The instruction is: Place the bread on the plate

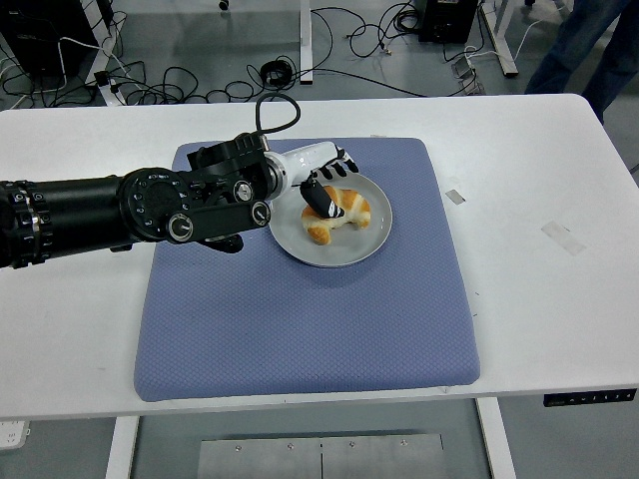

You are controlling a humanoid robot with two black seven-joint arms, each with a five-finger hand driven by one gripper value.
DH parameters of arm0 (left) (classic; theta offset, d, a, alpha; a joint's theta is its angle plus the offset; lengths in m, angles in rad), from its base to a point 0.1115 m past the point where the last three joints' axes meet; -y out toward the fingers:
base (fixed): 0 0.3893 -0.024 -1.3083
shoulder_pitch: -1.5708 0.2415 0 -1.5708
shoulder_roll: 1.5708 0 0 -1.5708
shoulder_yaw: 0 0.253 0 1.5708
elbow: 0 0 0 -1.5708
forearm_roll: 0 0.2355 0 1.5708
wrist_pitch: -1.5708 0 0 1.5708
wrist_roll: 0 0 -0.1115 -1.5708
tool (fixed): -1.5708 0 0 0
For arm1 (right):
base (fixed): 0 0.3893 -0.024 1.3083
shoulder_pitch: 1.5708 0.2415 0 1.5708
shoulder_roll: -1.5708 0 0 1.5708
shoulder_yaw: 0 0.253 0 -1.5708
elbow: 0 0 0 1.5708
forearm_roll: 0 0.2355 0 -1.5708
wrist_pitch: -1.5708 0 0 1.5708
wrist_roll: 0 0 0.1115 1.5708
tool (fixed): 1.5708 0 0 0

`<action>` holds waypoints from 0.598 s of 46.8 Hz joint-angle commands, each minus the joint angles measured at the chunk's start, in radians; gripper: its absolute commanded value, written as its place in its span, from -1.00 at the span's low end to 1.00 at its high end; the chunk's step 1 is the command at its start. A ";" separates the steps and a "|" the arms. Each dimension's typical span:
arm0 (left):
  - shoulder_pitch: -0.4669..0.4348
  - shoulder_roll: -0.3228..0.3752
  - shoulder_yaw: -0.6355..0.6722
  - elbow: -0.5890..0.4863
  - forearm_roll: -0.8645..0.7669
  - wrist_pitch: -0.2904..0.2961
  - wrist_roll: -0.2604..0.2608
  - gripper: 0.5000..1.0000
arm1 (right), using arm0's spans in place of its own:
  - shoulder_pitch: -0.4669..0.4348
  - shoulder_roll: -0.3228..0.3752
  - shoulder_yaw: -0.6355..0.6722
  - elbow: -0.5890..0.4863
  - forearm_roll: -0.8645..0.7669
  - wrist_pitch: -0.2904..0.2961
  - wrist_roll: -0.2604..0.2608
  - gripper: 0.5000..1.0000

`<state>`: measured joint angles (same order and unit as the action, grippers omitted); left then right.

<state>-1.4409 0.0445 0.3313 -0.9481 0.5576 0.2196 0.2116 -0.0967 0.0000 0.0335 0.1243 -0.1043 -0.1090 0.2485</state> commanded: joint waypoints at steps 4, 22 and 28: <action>-0.003 0.000 -0.005 0.000 -0.002 0.004 -0.001 0.41 | 0.000 0.000 0.000 0.000 0.000 0.000 0.000 1.00; -0.012 0.028 -0.121 0.043 -0.013 0.032 -0.001 0.88 | 0.000 0.000 0.000 0.000 0.000 0.000 0.000 1.00; -0.004 0.041 -0.185 0.113 -0.012 0.014 -0.014 0.90 | 0.000 0.000 0.000 0.000 0.000 0.000 0.000 1.00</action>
<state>-1.4510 0.0822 0.1762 -0.8740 0.5448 0.2427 0.2029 -0.0967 0.0000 0.0337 0.1242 -0.1043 -0.1090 0.2486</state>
